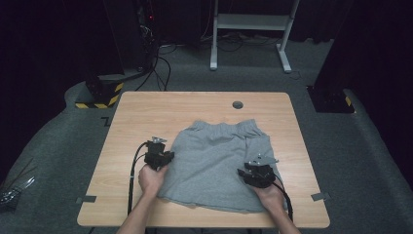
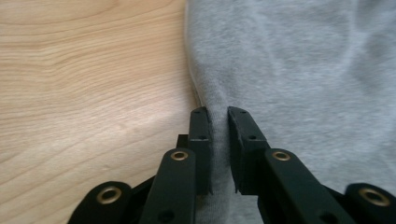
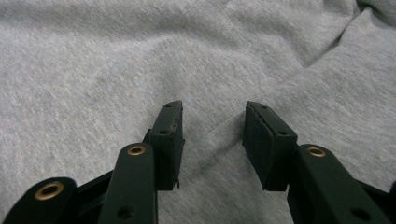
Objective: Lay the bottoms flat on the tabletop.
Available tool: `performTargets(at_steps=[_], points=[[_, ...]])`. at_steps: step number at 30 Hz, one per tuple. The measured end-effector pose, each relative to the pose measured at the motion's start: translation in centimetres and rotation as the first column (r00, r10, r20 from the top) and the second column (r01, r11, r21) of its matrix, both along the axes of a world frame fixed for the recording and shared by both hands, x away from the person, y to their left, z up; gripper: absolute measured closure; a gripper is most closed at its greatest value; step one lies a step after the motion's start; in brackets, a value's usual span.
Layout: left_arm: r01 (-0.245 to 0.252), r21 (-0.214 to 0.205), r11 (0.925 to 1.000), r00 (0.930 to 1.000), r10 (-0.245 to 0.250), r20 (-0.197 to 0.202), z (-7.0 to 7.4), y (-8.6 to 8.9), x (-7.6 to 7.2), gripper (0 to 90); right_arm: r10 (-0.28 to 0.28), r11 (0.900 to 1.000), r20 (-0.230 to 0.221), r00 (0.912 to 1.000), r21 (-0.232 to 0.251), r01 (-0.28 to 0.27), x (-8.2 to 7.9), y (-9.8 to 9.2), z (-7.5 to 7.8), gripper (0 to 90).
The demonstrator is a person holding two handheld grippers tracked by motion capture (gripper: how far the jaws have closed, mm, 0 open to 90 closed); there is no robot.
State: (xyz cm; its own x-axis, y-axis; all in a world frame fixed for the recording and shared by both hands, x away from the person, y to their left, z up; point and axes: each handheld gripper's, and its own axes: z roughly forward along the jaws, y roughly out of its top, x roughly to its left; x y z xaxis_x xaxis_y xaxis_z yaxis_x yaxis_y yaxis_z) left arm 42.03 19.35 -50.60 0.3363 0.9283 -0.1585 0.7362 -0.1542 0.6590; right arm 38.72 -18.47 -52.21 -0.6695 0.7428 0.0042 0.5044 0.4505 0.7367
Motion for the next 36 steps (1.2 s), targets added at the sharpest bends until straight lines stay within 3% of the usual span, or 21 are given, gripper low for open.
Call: performTargets(at_steps=[4,6,11,17,20,22,25,28,30,36], points=[[0.057,-0.033,0.9978,0.9979,-0.056,0.033,0.9,-0.9,-0.9,81.1,0.001,1.0000,0.005,1.0000,-0.004,-0.001,0.0,0.1,0.0,57.4],[0.092,-0.027,0.9954,0.9948,-0.090,0.048,1.4,-1.7,-1.3,81.1,0.002,1.0000,0.004,1.0000,-0.004,-0.002,0.0,0.1,0.0,57.1],[0.202,-0.016,0.9792,0.9767,-0.200,0.076,2.2,-4.8,-2.2,81.0,0.005,1.0000,0.003,1.0000,-0.005,-0.005,-0.1,0.1,0.0,56.2],[0.325,0.037,0.9451,0.9457,-0.325,-0.001,0.5,-8.4,-3.7,80.7,0.006,0.9999,0.005,1.0000,-0.009,-0.006,-0.1,0.1,0.0,55.6],[0.349,0.016,0.9370,0.9370,-0.349,-0.020,0.5,-8.9,-4.7,80.8,0.006,0.9999,0.005,1.0000,-0.008,-0.006,-0.1,0.1,0.0,55.6],[0.365,0.029,0.9306,0.9309,-0.364,-0.026,0.7,-9.0,-5.1,80.7,0.007,0.9999,0.006,1.0000,-0.008,-0.007,-0.1,0.1,0.0,55.4],[0.342,0.019,0.9395,0.9397,-0.342,-0.007,1.2,-8.5,-4.9,77.4,0.008,0.9999,0.006,1.0000,-0.008,-0.008,-0.1,0.1,0.0,55.3],[0.261,-0.007,0.9652,0.9650,-0.261,0.026,2.0,-7.4,-3.6,65.8,0.008,0.9999,0.006,0.9999,-0.009,-0.008,-0.1,0.1,0.0,55.3],[0.212,-0.018,0.9770,0.9765,-0.211,0.043,2.6,-6.7,-2.8,59.8,0.008,0.9999,0.006,0.9999,-0.010,-0.008,-0.1,0.1,0.0,55.2],[0.083,0.010,0.9965,0.9944,-0.084,0.064,3.1,-5.1,0.4,51.9,0.009,0.9999,0.007,0.9999,-0.010,-0.009,-0.1,0.1,0.0,55.2]])
